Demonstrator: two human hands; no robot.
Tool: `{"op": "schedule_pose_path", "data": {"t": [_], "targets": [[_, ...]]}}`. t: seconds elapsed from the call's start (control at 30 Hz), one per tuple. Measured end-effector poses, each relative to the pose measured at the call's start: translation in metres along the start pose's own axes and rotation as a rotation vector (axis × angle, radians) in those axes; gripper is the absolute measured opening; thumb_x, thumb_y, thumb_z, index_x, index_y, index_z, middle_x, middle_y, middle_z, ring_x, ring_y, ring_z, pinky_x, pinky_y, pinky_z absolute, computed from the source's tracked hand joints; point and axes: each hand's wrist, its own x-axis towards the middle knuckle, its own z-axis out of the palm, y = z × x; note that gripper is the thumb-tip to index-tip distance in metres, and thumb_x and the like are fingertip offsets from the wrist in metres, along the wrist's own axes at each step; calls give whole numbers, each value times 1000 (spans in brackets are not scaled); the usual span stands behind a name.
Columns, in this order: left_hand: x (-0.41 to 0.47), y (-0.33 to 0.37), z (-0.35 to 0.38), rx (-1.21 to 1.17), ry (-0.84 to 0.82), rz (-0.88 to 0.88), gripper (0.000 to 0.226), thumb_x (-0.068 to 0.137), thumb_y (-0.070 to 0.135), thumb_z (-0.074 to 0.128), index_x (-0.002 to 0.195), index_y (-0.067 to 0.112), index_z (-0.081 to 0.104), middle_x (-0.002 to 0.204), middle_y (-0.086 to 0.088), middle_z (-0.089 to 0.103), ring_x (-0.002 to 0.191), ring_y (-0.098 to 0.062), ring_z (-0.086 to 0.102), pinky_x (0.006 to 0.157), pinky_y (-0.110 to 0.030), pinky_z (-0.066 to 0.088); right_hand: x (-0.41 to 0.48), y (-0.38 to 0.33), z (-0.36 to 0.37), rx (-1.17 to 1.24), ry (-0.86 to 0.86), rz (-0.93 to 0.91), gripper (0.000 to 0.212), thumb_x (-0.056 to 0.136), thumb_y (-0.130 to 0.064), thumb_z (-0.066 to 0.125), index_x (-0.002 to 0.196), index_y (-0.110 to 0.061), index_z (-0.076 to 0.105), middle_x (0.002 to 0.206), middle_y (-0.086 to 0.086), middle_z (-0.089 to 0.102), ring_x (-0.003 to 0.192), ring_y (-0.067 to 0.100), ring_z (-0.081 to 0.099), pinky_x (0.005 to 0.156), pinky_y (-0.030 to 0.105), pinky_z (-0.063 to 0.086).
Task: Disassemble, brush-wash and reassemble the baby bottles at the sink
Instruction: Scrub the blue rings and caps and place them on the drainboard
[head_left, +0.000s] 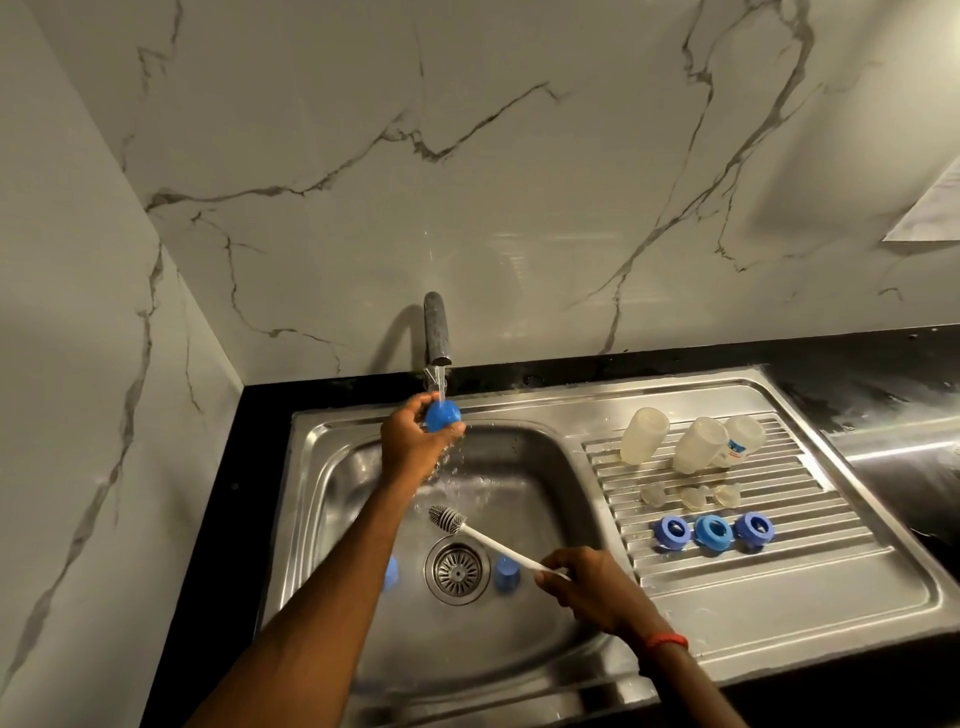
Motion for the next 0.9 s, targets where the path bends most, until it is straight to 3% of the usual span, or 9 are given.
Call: {"op": "schedule_pose_path", "data": {"t": [0.13, 0.3, 0.5, 0.67, 0.9], "targets": [[-2, 1, -4, 41, 2, 33, 56, 75, 24, 88, 125, 20, 64, 113, 4, 66, 98, -12, 65, 73, -15, 51, 1, -1, 1, -19, 0, 4, 19, 95, -45, 62, 100, -30, 73, 67, -11, 59, 54, 1, 55, 60, 16, 47], [-13, -3, -3, 132, -136, 44, 50, 77, 30, 86, 122, 19, 67, 108, 3, 70, 94, -12, 68, 71, -14, 53, 6, 1, 1, -25, 10, 13, 17, 92, -47, 64, 96, -33, 73, 67, -13, 59, 55, 0, 54, 67, 25, 52], [-30, 8, 0, 130, -130, 102, 45, 80, 27, 83, 121, 20, 66, 103, 5, 68, 85, -2, 64, 66, -11, 50, -1, -3, -4, -122, 32, 9, 29, 90, -49, 64, 106, -27, 74, 98, 1, 73, 91, 18, 68, 78, 29, 52], [-43, 19, 8, 185, -208, 150, 45, 76, 25, 87, 117, 19, 70, 105, 5, 69, 94, -8, 65, 71, -9, 46, -10, -7, -11, -154, 51, -29, 28, 92, -47, 63, 109, -26, 73, 102, 5, 73, 96, 23, 67, 79, 30, 50], [-54, 30, 17, 201, -140, 146, 37, 78, 19, 84, 112, 16, 70, 93, 2, 68, 79, -2, 63, 62, -6, 48, -23, -9, -17, -178, 87, -46, 31, 92, -47, 62, 114, -26, 72, 107, 7, 71, 98, 25, 66, 81, 34, 51]]}}
